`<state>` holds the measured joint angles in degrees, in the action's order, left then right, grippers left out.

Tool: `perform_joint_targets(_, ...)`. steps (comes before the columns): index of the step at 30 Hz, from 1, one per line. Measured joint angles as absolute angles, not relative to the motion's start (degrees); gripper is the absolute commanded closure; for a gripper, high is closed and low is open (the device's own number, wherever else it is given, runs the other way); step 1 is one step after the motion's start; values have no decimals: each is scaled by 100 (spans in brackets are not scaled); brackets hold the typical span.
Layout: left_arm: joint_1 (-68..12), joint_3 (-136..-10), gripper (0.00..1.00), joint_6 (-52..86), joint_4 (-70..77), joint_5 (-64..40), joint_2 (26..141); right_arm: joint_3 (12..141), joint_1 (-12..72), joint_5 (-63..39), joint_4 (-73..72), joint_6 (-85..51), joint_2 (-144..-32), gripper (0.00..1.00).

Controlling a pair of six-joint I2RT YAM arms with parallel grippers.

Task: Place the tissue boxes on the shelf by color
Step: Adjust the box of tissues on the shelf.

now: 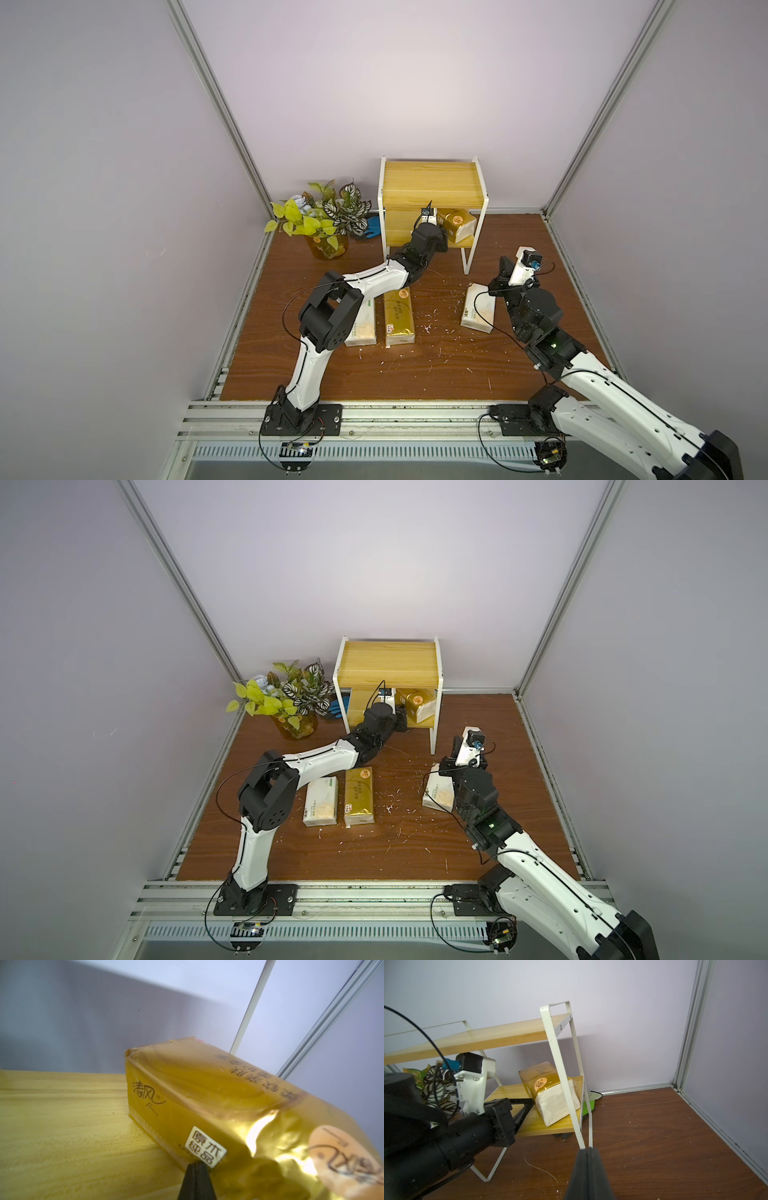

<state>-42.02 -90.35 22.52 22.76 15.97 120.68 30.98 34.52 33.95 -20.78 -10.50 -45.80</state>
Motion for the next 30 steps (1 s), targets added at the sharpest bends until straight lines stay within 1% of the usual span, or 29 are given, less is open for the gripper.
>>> perform_joint_targets(5,-4202,-9231,99,2034,2196,1802,12199,2956,3448,3352,-2060,-1094,-4368,100)
perform_joint_targets(10,-4202,-9223,99,1835,2163,1964,12193,2834,3393,3400,-2086,-1118,-4381,100)
perform_joint_targets(13,-4202,-9094,99,1732,2171,2001,12105,2888,3175,3361,-2292,-1144,-4602,100)
perform_joint_targets(16,-4202,-8864,99,1658,2200,2027,11944,3181,2709,3116,-2456,-1387,-5124,100)
perform_joint_targets(23,-4191,-8554,99,1636,2213,2014,11712,4165,1221,1796,-2930,-2554,-6499,100)
perform_joint_targets(30,-4099,-8447,99,1826,2344,1885,11664,5356,-71,-473,-3356,-3935,-8060,100)
